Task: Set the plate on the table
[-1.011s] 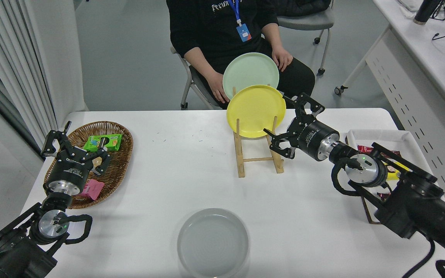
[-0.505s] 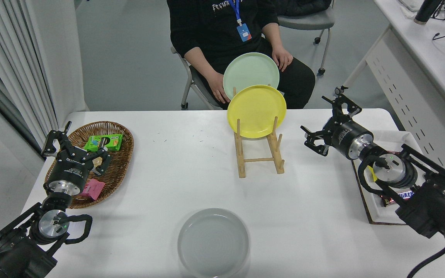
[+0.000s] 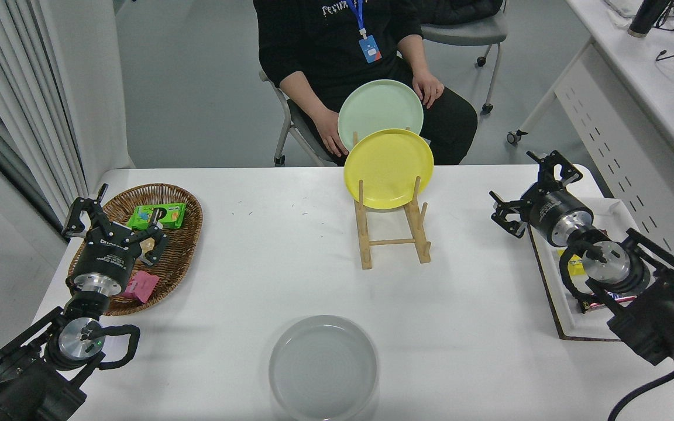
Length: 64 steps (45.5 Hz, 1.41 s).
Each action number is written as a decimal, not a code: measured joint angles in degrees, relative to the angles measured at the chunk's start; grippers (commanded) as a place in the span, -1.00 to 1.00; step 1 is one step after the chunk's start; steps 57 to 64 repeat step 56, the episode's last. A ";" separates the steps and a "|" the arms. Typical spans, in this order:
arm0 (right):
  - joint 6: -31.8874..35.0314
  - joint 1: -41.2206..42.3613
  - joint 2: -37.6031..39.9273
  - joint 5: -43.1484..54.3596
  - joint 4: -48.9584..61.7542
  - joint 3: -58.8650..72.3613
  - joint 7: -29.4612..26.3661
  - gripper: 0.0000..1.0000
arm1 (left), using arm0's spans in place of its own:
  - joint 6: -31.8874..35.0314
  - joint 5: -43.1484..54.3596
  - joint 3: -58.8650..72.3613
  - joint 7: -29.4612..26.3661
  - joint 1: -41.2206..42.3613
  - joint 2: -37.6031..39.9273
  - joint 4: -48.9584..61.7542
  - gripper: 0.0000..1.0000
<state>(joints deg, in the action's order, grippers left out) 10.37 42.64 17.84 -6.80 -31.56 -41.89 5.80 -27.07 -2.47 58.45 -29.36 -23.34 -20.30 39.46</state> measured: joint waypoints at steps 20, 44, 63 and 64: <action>2.65 -1.41 -2.42 0.10 2.75 0.45 3.58 1.00 | 0.00 0.00 0.00 0.03 -0.02 0.00 0.00 0.96; 3.07 -2.54 -4.58 -0.02 2.78 0.59 4.39 1.00 | 0.00 0.00 0.00 0.04 -0.03 0.00 0.00 0.96; 3.38 -2.34 -4.83 0.09 2.73 0.59 4.46 1.00 | 0.00 0.00 0.00 0.01 -0.02 0.00 0.00 0.96; 3.38 -2.34 -4.83 0.09 2.73 0.59 4.46 1.00 | 0.00 0.00 0.00 0.01 -0.02 0.00 0.00 0.96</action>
